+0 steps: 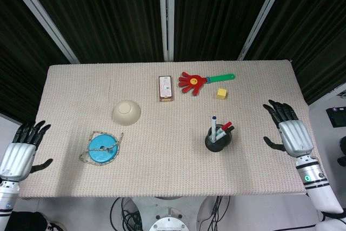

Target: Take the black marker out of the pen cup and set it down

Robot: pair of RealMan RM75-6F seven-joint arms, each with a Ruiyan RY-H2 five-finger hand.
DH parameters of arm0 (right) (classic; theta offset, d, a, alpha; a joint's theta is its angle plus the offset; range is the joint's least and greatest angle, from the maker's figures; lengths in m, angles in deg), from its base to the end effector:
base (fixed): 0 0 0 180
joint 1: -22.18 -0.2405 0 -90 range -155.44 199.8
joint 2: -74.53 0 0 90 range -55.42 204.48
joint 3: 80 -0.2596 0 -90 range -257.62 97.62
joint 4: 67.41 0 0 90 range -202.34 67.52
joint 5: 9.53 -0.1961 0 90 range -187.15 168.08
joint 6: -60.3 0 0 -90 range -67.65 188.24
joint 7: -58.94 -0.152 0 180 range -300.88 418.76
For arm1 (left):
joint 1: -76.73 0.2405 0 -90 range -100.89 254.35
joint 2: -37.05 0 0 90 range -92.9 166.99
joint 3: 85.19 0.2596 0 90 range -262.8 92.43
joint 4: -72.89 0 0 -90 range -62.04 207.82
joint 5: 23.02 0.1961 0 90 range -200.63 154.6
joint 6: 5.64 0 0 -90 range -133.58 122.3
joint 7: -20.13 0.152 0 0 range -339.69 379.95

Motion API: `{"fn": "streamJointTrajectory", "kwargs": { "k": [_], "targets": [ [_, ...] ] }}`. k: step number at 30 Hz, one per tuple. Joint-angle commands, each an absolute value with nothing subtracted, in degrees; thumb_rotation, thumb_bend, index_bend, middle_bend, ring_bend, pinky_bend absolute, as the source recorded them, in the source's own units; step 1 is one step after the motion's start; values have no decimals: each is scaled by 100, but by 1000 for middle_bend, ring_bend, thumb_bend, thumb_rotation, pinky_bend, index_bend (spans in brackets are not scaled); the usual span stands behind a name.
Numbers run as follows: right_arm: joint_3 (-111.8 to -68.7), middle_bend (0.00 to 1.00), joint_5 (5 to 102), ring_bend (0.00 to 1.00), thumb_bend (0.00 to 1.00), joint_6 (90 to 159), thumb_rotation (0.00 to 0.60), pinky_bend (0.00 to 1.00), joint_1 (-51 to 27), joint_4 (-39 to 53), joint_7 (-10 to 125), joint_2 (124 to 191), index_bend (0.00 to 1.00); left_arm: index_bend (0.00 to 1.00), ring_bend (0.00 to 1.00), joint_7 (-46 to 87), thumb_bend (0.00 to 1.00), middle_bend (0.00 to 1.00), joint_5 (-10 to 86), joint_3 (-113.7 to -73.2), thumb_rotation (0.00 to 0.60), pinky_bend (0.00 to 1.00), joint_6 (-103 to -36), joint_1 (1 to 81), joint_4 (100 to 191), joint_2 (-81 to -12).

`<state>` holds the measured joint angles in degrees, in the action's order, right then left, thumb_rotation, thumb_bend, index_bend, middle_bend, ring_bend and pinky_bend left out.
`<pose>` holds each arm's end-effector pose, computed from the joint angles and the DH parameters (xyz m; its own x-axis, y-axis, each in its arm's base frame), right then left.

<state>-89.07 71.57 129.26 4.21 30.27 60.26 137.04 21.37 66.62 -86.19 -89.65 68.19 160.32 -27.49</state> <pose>-0.2535 -0.2694 0.1543 0.3556 -0.1040 0.9288 -0.9269 -0.1669 0.3361 -0.3070 0.2027 0.1679 0.4940 0.0139 0.8693 0.8635 -0.1244 -0.4887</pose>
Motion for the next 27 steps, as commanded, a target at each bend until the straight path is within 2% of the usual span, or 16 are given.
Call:
{"fn": "streamJointTrajectory", "kwargs": {
  "k": [1,6,9,27],
  "targets": [
    [-8954,0,6942,0,176,12695,600,0,260,3043,6218,13903,111,103,0,2129,131,42,6652,-8619,600,0,-8942,6810,16020,-2752],
    [-8909,0,6671,0,176,12529,600,0,150,2865,6410,14265,238,103,0,2093,131,42,6647,-8629,600,0,-8908,6784,15989,-2748],
    [-8888,0,6542,0,177,12413,600,0,79,2773,6475,14419,282,103,0,2064,131,42,6632,-8634,600,0,-8882,6771,15967,-2741],
    [-8920,0,6389,0,238,12224,600,0,-276,2759,6617,14925,347,103,0,1871,130,42,6586,-8631,600,0,-8929,6820,15792,-2754]
  ]
}}
